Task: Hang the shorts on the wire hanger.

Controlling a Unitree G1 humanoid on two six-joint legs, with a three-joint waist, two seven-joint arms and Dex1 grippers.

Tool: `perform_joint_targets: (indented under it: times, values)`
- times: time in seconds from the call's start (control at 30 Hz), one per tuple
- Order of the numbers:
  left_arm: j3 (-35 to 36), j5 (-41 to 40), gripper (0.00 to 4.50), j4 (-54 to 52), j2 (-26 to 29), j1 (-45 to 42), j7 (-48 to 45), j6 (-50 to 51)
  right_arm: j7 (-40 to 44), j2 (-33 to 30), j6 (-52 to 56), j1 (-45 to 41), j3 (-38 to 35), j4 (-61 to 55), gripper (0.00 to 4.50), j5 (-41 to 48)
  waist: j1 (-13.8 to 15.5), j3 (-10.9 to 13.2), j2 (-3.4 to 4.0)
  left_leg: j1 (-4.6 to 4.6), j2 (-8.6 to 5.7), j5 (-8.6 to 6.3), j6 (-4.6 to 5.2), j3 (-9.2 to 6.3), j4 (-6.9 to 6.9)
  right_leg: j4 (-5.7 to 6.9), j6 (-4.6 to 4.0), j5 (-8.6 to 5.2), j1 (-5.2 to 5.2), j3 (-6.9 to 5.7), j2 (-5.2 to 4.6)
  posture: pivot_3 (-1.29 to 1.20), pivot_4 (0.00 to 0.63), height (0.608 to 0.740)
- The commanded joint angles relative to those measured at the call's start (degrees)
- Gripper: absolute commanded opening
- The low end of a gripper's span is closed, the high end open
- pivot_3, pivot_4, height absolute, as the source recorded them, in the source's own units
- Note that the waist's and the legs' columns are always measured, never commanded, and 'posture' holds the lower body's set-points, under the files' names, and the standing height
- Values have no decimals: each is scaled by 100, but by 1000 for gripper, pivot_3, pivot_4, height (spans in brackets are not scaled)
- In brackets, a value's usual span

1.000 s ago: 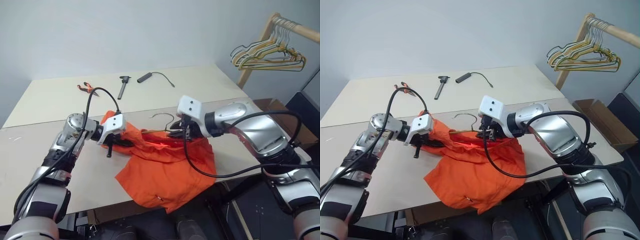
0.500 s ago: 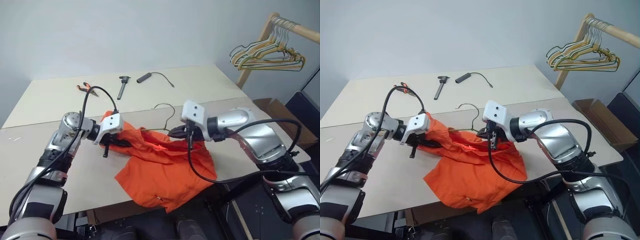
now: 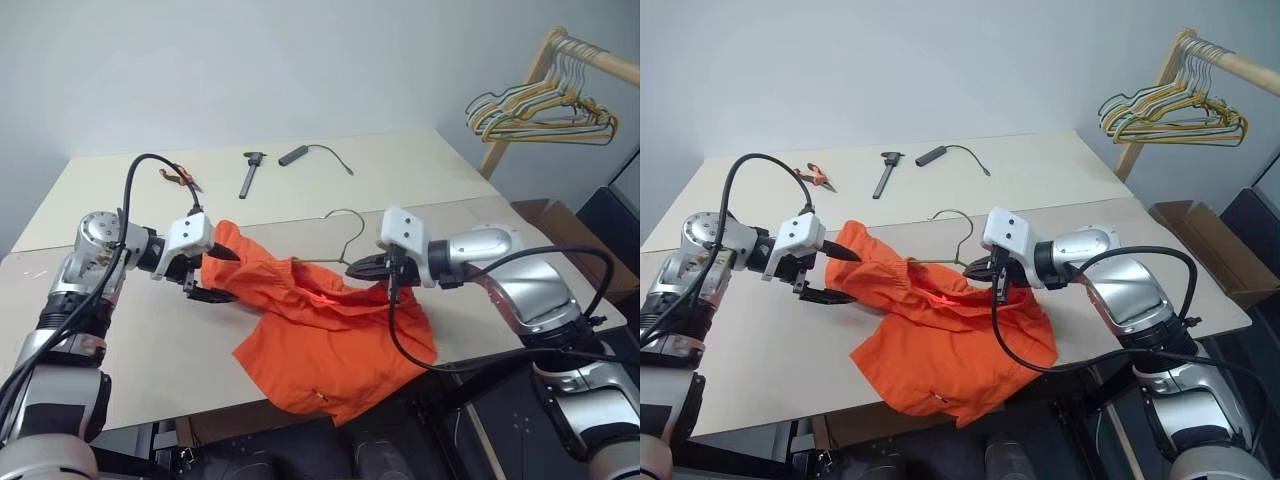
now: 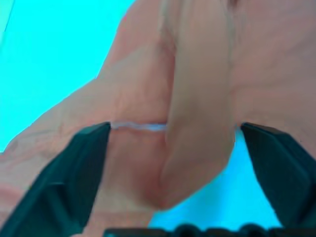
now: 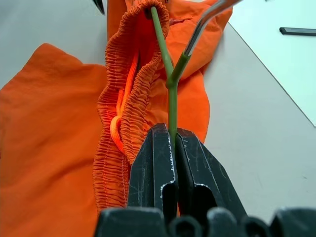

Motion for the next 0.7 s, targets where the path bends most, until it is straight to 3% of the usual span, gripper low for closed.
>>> perform_joint_targets:
  times: [0.03, 0.1, 0.3, 0.5, 0.7]
  values:
    - [-151, 393, 4292, 377, -130, -153, 403, -432, 27, -39, -52, -35, -307, -204, 0, 105, 20, 0, 0, 1, -1, 0, 0, 1, 0, 0, 0, 0, 0, 0, 0, -125, 14, 740]
    - [-108, 424, 3867, 484, -213, -233, 535, -498, 39, -54, -33, -21, -344, -223, 0, 112, 35, 0, 0, -2, 0, 0, 0, 6, 0, 0, 0, 0, -1, 0, 1, -125, 14, 740]
    - [70, 375, 1953, 766, -461, -475, 940, -433, 57, -83, 11, 53, -419, -270, 0, 134, 61, 0, 0, -4, -1, 0, 0, 13, 1, -2, 0, 0, -2, -1, 0, -128, 16, 740]
    - [227, 176, 15, 702, -373, -576, 643, -346, 64, -149, -10, 214, -457, -279, 0, 81, 49, 0, 0, -4, 0, 0, 0, 25, 0, -3, 0, 0, -2, -1, 1, -120, 23, 740]
    - [277, 238, 15, 806, -129, -722, 605, -357, -1, -261, -91, 412, -468, -279, 0, -13, 67, 0, -1, -5, 0, 0, 0, 29, 0, -4, 0, 0, -2, -2, 1, -107, 23, 740]
